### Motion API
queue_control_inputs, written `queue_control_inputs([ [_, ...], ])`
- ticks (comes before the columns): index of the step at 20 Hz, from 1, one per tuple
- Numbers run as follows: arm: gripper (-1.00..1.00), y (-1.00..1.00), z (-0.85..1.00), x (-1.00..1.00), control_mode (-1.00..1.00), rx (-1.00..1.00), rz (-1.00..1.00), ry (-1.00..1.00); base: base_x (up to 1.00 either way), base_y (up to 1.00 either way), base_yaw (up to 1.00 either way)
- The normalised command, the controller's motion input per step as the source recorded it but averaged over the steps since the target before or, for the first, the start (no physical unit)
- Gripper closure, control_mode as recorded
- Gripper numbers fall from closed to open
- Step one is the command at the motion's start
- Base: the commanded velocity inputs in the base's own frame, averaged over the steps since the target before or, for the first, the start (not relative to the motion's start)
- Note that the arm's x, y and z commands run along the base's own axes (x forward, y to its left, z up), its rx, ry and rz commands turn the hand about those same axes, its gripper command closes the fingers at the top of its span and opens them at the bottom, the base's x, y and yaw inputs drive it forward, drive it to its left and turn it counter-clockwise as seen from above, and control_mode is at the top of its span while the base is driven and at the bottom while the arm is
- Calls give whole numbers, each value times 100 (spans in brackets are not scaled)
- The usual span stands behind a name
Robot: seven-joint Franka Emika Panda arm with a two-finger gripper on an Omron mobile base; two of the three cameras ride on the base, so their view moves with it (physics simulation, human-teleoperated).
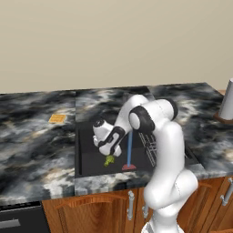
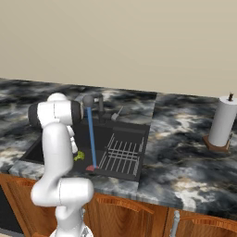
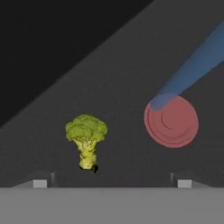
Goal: Turn on the sink faucet. Then move the broccoli from the counter to the sink. Turn off the sink. Move the vegetable from the sink to the pot next to the stove. Finally move the pot to the rear left burner.
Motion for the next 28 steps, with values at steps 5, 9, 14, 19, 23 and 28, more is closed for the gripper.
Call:
queue_control_inputs([
  [5, -100, 0, 84, -25, -100, -1, 0, -8, 0, 0, 0],
  [9, -100, 0, 79, -21, -100, -6, 0, -10, 0, 0, 0],
  [14, -100, 0, 75, -25, -100, -5, 0, -3, 0, 0, 0],
  [19, -100, 0, 83, -31, -100, -2, 0, 0, 0, 0, 0],
  [23, -100, 0, 82, -31, -100, -1, 2, 0, 0, 0, 0],
  [28, -100, -10, 32, -34, -100, -2, 9, -1, 0, 0, 0],
])
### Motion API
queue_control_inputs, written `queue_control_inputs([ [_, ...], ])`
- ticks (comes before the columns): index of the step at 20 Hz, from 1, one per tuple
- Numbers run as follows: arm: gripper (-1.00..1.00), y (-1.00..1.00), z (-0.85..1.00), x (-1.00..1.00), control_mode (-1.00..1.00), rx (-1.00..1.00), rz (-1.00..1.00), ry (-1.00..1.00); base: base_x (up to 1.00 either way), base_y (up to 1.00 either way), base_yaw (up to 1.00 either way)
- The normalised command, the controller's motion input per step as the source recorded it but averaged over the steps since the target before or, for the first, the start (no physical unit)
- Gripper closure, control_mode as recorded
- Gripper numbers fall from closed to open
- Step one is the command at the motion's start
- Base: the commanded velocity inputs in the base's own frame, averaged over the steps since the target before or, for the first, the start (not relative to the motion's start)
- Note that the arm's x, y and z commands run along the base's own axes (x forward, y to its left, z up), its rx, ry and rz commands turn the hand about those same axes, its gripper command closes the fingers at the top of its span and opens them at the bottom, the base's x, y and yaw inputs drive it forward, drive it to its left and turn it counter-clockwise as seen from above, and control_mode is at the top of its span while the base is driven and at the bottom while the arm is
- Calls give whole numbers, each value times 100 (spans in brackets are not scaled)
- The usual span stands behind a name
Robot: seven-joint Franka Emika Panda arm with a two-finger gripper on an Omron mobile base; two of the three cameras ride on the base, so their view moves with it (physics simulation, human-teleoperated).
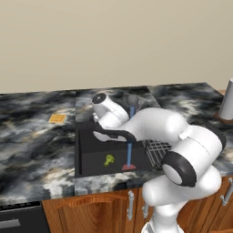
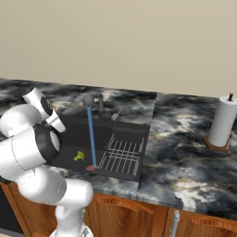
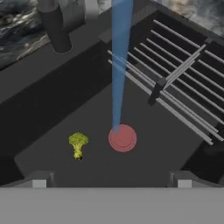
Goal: Turn on the sink faucet. Then move the broccoli from the counter to the sink. Turn off the sink. Move the vegetable from the sink to the pot next to the stove. Finally move the pot to the rear left burner.
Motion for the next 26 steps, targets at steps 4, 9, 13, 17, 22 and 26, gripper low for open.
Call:
queue_control_inputs([
  [4, -100, -30, 0, -49, -100, -1, 15, 0, 0, 0, 0],
  [9, -100, -34, 3, -54, -100, 0, 15, 0, 0, 0, 0],
  [13, -100, -39, 13, -52, -100, 0, 15, 0, 0, 0, 0],
  [17, -100, -50, 12, -52, -100, 0, 15, -3, 0, 0, 0],
  [22, -100, -65, 15, -47, -100, 0, 13, -12, 0, 0, 0],
  [26, -100, -67, 22, -41, -100, 0, 13, -15, 0, 0, 0],
])
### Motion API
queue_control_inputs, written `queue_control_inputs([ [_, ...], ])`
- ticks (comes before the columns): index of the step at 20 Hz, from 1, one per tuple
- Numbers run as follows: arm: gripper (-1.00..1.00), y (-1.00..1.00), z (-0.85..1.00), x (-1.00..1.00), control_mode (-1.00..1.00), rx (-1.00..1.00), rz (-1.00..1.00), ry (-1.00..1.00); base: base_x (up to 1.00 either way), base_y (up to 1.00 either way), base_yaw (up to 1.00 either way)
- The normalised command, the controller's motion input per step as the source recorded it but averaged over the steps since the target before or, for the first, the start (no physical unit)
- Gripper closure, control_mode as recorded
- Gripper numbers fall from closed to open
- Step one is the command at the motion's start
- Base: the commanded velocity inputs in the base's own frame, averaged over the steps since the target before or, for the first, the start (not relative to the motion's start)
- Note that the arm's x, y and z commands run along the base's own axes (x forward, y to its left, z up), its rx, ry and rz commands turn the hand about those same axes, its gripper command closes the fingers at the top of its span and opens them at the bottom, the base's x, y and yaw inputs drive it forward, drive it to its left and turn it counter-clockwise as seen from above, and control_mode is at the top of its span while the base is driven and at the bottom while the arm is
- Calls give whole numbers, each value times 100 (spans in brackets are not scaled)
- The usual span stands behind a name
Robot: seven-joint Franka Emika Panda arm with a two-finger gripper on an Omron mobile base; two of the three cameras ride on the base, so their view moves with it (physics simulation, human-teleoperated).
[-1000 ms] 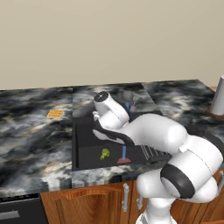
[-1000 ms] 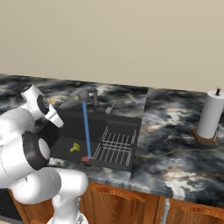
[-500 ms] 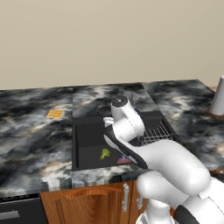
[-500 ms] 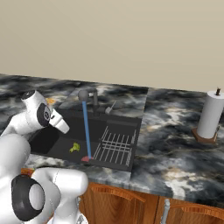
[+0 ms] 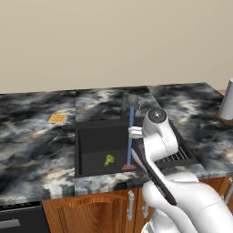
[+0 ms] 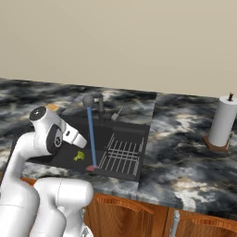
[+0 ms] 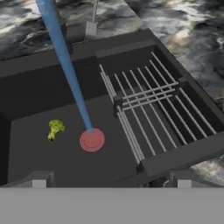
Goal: Turn on the sink faucet. Then move the broccoli from the counter to the sink. Turn off the sink. Move the vegetable from the sink to the pot next to the stove. Finally move the pot to the rear left burner.
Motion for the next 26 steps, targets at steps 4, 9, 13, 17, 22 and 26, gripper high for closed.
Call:
queue_control_inputs([
  [4, -100, -69, 25, -21, -100, 5, 10, -16, 0, 0, 0],
  [9, -100, -71, 15, -3, -100, 9, 13, -12, 0, 0, 0],
  [13, -100, -68, 3, 5, -100, 13, 15, -2, 0, 0, 0],
  [17, -100, -39, -7, 18, -100, 13, 4, 1, 0, 0, 0],
  [22, -100, -25, -8, 42, -100, 10, 10, -1, 0, 0, 0],
  [26, -100, -14, 2, 47, -100, 6, 30, -9, 0, 0, 0],
])
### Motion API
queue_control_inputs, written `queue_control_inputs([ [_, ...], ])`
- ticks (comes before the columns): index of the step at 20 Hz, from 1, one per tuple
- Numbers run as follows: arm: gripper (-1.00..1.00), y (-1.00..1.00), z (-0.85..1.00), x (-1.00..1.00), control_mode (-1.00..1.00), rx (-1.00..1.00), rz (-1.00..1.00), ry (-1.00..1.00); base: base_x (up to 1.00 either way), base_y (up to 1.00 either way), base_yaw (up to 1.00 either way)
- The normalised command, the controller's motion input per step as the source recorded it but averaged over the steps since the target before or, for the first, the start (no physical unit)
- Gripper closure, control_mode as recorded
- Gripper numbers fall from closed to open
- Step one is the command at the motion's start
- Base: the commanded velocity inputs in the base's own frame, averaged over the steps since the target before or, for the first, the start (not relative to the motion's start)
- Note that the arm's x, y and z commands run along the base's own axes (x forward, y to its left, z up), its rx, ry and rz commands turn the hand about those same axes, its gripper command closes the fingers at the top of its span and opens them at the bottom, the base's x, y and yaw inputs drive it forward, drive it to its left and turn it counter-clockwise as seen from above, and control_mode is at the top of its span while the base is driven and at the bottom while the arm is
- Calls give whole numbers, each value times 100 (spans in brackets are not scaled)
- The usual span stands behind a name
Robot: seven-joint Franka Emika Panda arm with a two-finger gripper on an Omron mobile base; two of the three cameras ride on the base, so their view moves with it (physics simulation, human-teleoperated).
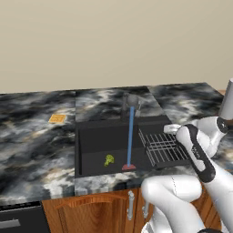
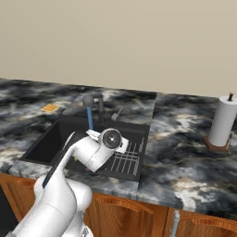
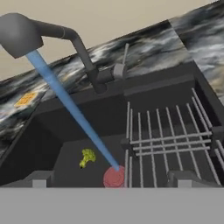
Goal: Turn on the sink faucet. Then move the broccoli from the counter to the sink. Turn off the sink. Move the vegetable from the sink to the pot next to the stove. Finally move the pot to the rear left burner.
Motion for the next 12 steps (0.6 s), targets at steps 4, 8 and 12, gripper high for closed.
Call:
queue_control_inputs([
  [4, -100, -10, 0, 28, -100, 3, 33, -8, 0, 0, 0],
  [8, -100, -5, 0, 2, -100, 3, 15, -8, 0, 0, 0],
  [12, -100, 0, 0, 26, -100, 0, 18, -13, 0, 0, 0],
])
